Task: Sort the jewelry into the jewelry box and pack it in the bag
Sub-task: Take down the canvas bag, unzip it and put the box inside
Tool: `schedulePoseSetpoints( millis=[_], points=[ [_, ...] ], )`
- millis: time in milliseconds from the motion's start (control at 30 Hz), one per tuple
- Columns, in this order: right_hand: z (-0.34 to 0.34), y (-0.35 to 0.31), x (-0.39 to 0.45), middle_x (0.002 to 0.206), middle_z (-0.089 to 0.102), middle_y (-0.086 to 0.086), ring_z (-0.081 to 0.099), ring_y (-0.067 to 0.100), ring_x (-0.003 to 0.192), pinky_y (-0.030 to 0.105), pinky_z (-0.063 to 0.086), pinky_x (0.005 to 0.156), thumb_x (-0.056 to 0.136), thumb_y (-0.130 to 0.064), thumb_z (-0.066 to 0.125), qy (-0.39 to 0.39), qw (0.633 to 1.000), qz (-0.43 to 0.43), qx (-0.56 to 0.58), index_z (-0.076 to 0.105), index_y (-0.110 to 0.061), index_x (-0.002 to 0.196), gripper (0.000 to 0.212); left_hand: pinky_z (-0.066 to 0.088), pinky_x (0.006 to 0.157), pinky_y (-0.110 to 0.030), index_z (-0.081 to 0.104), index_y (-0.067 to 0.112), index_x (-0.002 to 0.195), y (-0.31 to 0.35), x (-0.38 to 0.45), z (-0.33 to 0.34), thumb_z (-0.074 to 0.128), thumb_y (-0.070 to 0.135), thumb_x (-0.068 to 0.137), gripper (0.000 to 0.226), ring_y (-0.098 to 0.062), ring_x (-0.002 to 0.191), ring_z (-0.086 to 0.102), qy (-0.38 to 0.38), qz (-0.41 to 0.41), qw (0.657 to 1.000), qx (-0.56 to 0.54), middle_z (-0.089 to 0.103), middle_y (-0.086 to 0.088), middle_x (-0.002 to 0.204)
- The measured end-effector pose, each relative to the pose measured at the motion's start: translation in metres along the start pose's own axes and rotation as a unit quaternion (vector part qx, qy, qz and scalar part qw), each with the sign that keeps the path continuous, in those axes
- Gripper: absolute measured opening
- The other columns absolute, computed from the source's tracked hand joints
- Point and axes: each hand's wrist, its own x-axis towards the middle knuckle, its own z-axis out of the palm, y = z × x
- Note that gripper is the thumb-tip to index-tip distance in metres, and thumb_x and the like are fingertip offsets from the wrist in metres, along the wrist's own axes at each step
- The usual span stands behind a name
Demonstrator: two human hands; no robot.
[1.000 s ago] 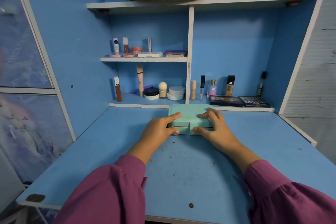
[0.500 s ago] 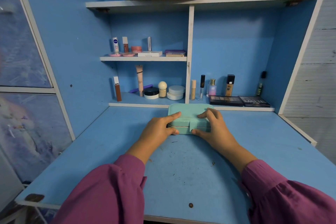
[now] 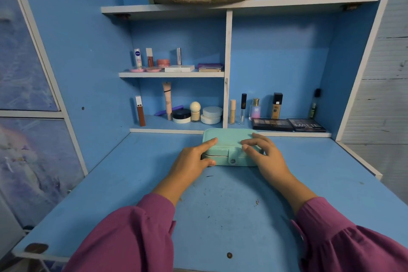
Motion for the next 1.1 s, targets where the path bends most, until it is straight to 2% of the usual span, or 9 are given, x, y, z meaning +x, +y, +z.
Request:
schedulePoseSetpoints(
  millis=[67, 200, 467, 567, 667, 800, 933, 1033, 1100],
  points=[
    [-0.003, 0.001, 0.003, 0.131, 0.047, -0.007, 0.042, 0.004, 0.120, 0.017, 0.027, 0.093, 0.092, -0.020, 0.060, 0.020, 1.000, 0.002, 0.007, 0.072, -0.018, 0.101, 0.015, 0.045, 0.070, -0.019, 0.048, 0.047, 0.132, 0.003, 0.004, 0.005, 0.071, 0.020, 0.083, 0.061, -0.012, 0.070, 0.052, -0.002, -0.002, 1.000, -0.006, 0.064, -0.004, 0.085],
    [-0.017, 0.008, 0.015, 0.129, 0.051, -0.002, 0.046, 0.010, 0.121, 0.022, 0.030, 0.099, 0.093, -0.015, 0.057, 0.075, 0.997, 0.008, 0.022, 0.073, -0.014, 0.099, 0.017, 0.052, 0.082, -0.031, 0.048, 0.047, 0.132, 0.017, 0.016, 0.023, 0.071, 0.019, 0.082, 0.062, -0.019, 0.086, 0.064, -0.002, -0.002, 1.000, -0.025, 0.067, -0.003, 0.093],
    [-0.050, 0.032, 0.031, 0.128, 0.057, 0.003, 0.048, 0.013, 0.122, 0.023, 0.030, 0.098, 0.092, -0.016, 0.058, 0.139, 0.989, 0.043, 0.022, 0.074, -0.013, 0.096, 0.017, 0.049, 0.082, -0.027, 0.046, 0.042, 0.137, 0.050, 0.037, 0.058, 0.067, 0.017, 0.085, 0.061, -0.018, 0.091, 0.062, -0.028, 0.019, 0.999, -0.033, 0.067, -0.002, 0.092],
    [-0.054, 0.037, 0.033, 0.125, 0.059, 0.004, 0.049, 0.015, 0.122, 0.023, 0.031, 0.098, 0.091, -0.015, 0.059, 0.145, 0.988, 0.045, 0.020, 0.074, -0.014, 0.094, 0.016, 0.045, 0.078, -0.025, 0.044, 0.042, 0.138, 0.054, 0.039, 0.062, 0.066, 0.018, 0.087, 0.060, -0.019, 0.093, 0.060, -0.036, 0.023, 0.999, -0.026, 0.068, -0.004, 0.099],
    [-0.052, 0.036, 0.033, 0.126, 0.057, 0.005, 0.047, 0.013, 0.122, 0.023, 0.031, 0.098, 0.090, -0.014, 0.060, 0.137, 0.990, 0.043, 0.017, 0.073, -0.015, 0.095, 0.014, 0.048, 0.084, -0.030, 0.040, 0.041, 0.141, 0.054, 0.037, 0.062, 0.065, 0.018, 0.088, 0.063, -0.020, 0.087, 0.055, -0.041, 0.036, 0.998, -0.007, 0.063, -0.008, 0.105],
    [-0.049, 0.031, 0.028, 0.134, 0.050, 0.004, 0.043, 0.014, 0.127, 0.023, 0.029, 0.099, 0.090, -0.016, 0.062, 0.136, 0.989, 0.048, 0.016, 0.071, -0.019, 0.098, 0.013, 0.044, 0.095, -0.029, 0.028, 0.040, 0.147, 0.050, 0.032, 0.059, 0.064, 0.024, 0.090, 0.069, -0.021, 0.110, 0.053, -0.051, 0.050, 0.997, 0.015, 0.055, -0.004, 0.130],
    [-0.047, 0.018, 0.025, 0.137, 0.048, -0.002, 0.034, 0.016, 0.137, 0.040, 0.024, 0.114, 0.089, -0.024, 0.063, 0.164, 0.986, 0.022, -0.018, 0.069, -0.028, 0.099, 0.012, 0.038, 0.099, -0.028, 0.023, 0.035, 0.149, 0.052, 0.029, 0.038, 0.059, 0.033, 0.092, 0.068, -0.020, 0.130, 0.044, 0.008, 0.055, 0.998, 0.000, 0.043, 0.001, 0.147],
    [-0.044, -0.013, 0.033, 0.128, 0.051, -0.004, 0.043, 0.016, 0.129, 0.031, 0.034, 0.105, 0.088, -0.023, 0.064, 0.185, 0.983, -0.009, 0.012, 0.068, -0.023, 0.103, 0.015, 0.038, 0.096, -0.030, 0.027, 0.032, 0.148, 0.059, 0.038, 0.005, 0.057, 0.038, 0.093, 0.064, -0.021, 0.128, 0.043, 0.072, 0.072, 0.994, 0.031, 0.046, -0.001, 0.143],
    [-0.043, -0.041, 0.044, 0.131, 0.050, -0.004, 0.046, 0.016, 0.126, 0.031, 0.037, 0.102, 0.089, -0.023, 0.063, 0.181, 0.983, -0.035, 0.023, 0.065, -0.019, 0.112, 0.023, 0.039, 0.098, -0.034, 0.028, 0.029, 0.148, 0.068, 0.051, -0.023, 0.055, 0.040, 0.093, 0.063, -0.024, 0.128, 0.043, 0.109, 0.085, 0.989, 0.059, 0.048, -0.003, 0.140]
  ],
)
